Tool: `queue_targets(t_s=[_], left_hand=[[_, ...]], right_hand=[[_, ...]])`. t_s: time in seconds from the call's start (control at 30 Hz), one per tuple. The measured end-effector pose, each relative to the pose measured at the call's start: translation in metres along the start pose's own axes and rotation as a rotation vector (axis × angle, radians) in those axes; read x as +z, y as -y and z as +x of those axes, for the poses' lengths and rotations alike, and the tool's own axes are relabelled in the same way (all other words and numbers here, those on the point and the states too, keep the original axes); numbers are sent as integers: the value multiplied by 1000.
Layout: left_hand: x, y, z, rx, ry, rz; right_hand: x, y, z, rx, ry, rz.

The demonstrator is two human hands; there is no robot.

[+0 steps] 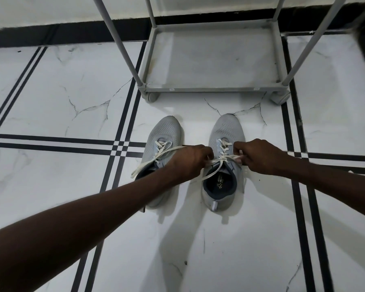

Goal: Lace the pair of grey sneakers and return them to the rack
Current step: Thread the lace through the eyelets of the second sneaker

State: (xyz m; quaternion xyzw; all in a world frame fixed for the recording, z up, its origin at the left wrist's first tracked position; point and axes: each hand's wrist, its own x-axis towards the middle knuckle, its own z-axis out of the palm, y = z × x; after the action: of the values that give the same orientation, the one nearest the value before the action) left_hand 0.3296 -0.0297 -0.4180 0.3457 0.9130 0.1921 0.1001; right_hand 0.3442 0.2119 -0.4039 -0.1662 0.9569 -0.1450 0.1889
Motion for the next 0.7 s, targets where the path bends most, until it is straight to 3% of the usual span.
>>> queue_targets(t_s=[0.13,0.27,0.37,0.47,0.7], left_hand=[[1,-3,1,-40,7,0],[-8,-4,7,59,85,223],[-18,-4,6,122,162,306],[-25,-4,7,155,209,297],[-19,-8,0,113,274,216]], right_hand=[[-4,6,2,-52,23,-83],[-3,3,6,-100,16,-128],[-3,-6,11,-75,54,41],[0,-20,16,-22,74,199],[7,-31,18,-34,80,127]])
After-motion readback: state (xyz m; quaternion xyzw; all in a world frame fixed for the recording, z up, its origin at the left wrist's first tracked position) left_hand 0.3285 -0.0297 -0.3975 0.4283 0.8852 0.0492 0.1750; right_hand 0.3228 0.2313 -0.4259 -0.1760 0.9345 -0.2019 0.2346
